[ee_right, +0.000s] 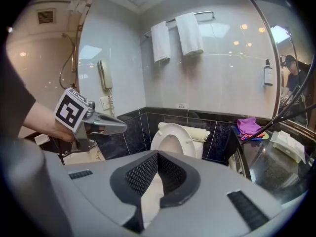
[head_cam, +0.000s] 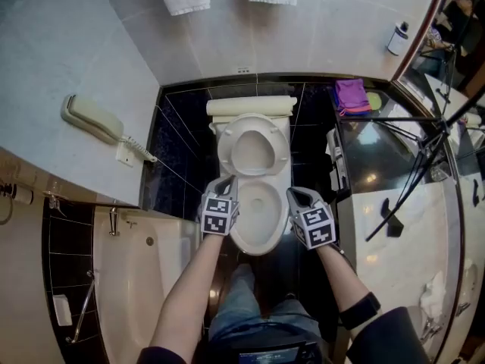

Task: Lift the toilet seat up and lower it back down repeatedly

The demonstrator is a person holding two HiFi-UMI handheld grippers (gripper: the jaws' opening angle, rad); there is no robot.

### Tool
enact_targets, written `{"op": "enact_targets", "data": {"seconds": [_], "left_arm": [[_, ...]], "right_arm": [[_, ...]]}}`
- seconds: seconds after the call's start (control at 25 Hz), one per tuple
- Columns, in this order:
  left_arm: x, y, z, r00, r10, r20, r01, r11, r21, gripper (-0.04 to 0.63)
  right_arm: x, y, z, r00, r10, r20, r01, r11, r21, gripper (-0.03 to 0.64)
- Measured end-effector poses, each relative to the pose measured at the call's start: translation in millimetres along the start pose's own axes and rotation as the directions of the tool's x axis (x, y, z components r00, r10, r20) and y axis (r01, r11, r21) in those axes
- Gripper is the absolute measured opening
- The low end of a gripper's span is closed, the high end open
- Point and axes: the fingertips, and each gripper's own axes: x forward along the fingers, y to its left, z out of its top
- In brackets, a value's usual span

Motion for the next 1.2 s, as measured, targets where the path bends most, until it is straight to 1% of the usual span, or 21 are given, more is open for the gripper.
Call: {"op": "enact_targets", "data": {"seconds": [0.08, 0.16, 0.4, 0.52, 0.64, 0.88, 1.08, 1.2], "left_arm": [[-23.4, -5.6, -5.2, 1.000, 0.027, 0.005, -0.027, 1.000, -0.002, -0.009], [-49.2, -16.0, -2.2, 0.999, 0.040, 0.024, -0.041, 0.999, 0.002, -0.009], [-118.7, -48.0, 0.5, 0.996, 0.056, 0.065, -0.054, 0.998, -0.019, -0.009], [-145.9, -63.5, -2.3, 0.994, 0.064, 0.087, -0.060, 0.997, -0.044, -0.009], [-164.6, -80.0, -7.1, 0.993, 0.054, 0.104, -0.048, 0.997, -0.057, -0.009], [-197.2, -95.0, -14.9, 0.991, 0.043, 0.127, -0.035, 0.997, -0.064, -0.009], [-213.5, -101.3, -19.4, 0.989, 0.055, 0.139, -0.049, 0.998, -0.050, -0.009], [-219.4, -102.0, -18.5, 0.986, 0.061, 0.155, -0.052, 0.997, -0.058, -0.009]], "right_arm": [[-17.1, -0.7, -6.0, 1.000, -0.003, 0.003, 0.003, 1.000, -0.008, 0.017], [-34.8, 0.6, -9.1, 1.000, -0.005, 0.009, 0.005, 1.000, -0.011, 0.017], [-86.0, 11.2, -11.1, 0.999, -0.008, 0.032, 0.008, 1.000, -0.009, 0.017], [-108.0, 15.5, -14.9, 0.999, -0.006, 0.043, 0.006, 1.000, -0.008, 0.017], [-127.3, 18.7, -19.2, 0.999, -0.011, 0.052, 0.011, 1.000, -0.008, 0.017], [-152.7, 29.5, -27.8, 0.998, -0.024, 0.060, 0.024, 1.000, 0.001, 0.017], [-163.7, 34.1, -37.2, 0.998, -0.026, 0.054, 0.026, 1.000, 0.007, 0.017], [-167.3, 35.5, -38.2, 0.998, -0.027, 0.056, 0.027, 1.000, 0.006, 0.017]]}}
